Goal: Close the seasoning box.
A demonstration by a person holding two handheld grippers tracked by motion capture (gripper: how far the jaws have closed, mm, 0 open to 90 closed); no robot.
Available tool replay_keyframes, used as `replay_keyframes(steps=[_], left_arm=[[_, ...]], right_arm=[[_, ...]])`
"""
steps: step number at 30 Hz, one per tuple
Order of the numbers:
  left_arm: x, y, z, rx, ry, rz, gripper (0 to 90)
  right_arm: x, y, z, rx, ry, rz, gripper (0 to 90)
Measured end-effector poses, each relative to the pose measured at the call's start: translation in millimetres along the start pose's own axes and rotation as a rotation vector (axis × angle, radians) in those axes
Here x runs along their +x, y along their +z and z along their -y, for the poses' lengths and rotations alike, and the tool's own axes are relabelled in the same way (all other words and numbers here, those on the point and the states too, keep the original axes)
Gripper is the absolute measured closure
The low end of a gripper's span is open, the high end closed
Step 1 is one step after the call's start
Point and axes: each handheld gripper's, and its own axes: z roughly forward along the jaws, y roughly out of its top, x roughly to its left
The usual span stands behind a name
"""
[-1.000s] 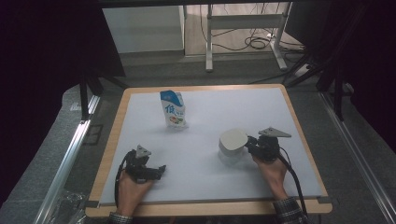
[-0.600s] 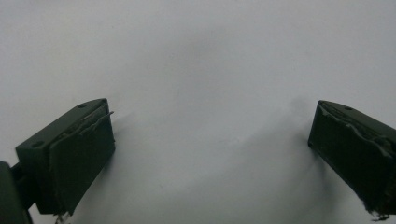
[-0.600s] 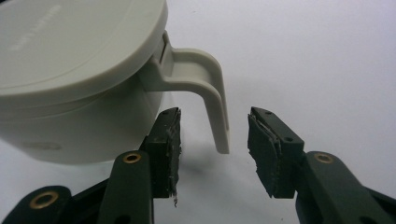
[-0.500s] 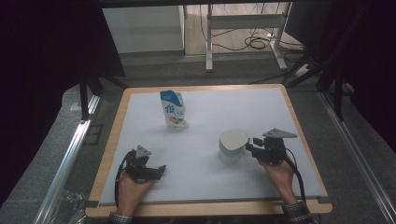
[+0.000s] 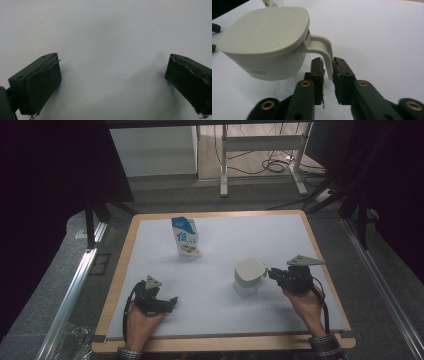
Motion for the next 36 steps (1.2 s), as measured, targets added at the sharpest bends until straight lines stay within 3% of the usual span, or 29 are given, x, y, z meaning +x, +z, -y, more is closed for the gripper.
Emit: replay_keyframes(steps=[3, 8, 23, 36], left_arm=[[0.0, 0.0, 0.0, 0.0, 0.0, 0.0, 0.1], [0.0, 0.0, 0.0, 0.0, 0.0, 0.0, 0.1], [0.0, 0.3, 0.0, -0.005, 0.0, 0.0, 0.1], [0.0, 0.3, 0.0, -0.005, 0.0, 0.0, 0.1]], right_arm=[[-0.2, -3.5, -5.9, -0.001, -0.001, -0.006, 86.4], [1.7, -6.6, -14.7, -0.004, -0.021, 0.002, 89.0], [10.2, -8.3, -41.8, -0.011, -0.056, -0.025, 89.3], [16.2, -3.9, -50.4, -0.005, -0.077, -0.052, 89.4]])
